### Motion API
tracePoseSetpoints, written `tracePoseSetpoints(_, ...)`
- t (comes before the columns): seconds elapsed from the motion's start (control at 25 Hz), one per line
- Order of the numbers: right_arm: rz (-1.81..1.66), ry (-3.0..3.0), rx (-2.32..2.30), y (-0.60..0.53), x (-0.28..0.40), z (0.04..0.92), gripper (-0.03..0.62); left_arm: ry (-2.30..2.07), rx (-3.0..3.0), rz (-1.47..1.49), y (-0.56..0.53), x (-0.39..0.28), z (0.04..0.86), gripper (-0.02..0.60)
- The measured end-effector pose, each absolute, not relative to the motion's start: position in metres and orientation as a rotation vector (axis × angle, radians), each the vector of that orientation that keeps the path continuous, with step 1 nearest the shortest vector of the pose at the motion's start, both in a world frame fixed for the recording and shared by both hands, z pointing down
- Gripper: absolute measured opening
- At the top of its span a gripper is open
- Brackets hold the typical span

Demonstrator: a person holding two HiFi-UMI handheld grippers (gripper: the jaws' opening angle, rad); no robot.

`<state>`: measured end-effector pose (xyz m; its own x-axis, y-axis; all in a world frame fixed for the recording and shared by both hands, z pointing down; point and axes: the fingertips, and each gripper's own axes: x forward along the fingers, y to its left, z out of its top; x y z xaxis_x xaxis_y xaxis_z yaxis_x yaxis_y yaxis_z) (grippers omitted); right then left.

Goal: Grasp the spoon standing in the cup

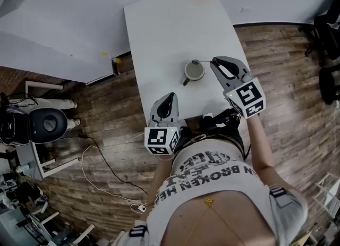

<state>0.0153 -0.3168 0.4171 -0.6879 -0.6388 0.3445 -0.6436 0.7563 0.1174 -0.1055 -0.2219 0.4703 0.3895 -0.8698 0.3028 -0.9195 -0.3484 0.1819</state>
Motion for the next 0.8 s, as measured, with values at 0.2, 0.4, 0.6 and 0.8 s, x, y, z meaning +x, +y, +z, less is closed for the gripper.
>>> tracePoseSetpoints(0.2, 0.007, -2.628, 1.003, -0.311, 0.019, 0.395, 0.043, -1.551, 2.335, 0.219, -0.223, -0.103, 0.473, -0.009)
tracePoseSetpoints(0.4, -0.002, -2.665, 1.011, -0.305, 0.022, 0.377, 0.043, -1.540, 2.340, 0.219, -0.223, -0.100, 0.472, -0.009)
tracePoseSetpoints(0.6, 0.002, -2.691, 1.026, -0.301, 0.023, 0.365, 0.043, -1.530, 2.353, 0.214, -0.225, -0.096, 0.470, -0.009)
tracePoseSetpoints(0.8, -0.002, -2.715, 1.027, -0.297, 0.021, 0.356, 0.043, -1.524, 2.361, 0.216, -0.226, -0.093, 0.468, -0.009)
